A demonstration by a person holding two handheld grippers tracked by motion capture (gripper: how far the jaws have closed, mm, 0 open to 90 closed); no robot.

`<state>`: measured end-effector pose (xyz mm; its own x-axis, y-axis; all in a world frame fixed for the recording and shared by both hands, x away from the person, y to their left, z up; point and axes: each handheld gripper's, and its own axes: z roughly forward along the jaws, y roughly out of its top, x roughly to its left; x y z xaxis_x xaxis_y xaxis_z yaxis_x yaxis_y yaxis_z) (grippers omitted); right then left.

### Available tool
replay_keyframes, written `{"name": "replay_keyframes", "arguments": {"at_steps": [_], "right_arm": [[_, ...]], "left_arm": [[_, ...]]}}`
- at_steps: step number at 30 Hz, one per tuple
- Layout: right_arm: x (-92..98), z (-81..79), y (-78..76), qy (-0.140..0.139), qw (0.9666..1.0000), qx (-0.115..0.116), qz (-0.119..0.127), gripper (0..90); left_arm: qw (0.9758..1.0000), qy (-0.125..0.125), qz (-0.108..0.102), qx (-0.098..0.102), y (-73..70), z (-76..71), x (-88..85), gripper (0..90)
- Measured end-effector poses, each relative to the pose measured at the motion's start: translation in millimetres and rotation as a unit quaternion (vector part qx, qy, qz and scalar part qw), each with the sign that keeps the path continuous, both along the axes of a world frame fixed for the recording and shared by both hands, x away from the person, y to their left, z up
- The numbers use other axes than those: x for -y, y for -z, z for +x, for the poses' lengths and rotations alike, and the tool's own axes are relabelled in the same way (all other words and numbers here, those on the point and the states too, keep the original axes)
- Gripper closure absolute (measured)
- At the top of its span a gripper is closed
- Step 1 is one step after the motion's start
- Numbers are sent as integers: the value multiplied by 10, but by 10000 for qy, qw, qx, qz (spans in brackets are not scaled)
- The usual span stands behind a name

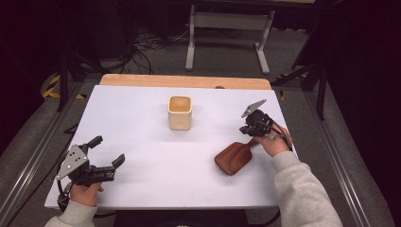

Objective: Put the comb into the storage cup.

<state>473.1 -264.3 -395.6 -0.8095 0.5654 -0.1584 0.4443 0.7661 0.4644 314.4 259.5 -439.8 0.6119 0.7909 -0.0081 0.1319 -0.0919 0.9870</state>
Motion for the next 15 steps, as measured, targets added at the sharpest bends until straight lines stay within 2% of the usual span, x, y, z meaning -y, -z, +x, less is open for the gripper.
{"name": "replay_keyframes", "arguments": {"at_steps": [8, 15], "right_arm": [[0, 29, 95, -30, 9989, -287, -376, 900], [9, 25, 146, -22, 9972, -490, -568, 900]], "left_arm": [[10000, 14, -6, -18, 5, 3, 6, 8], [10000, 20, 4, -24, 9, 8, 9, 8]]}}
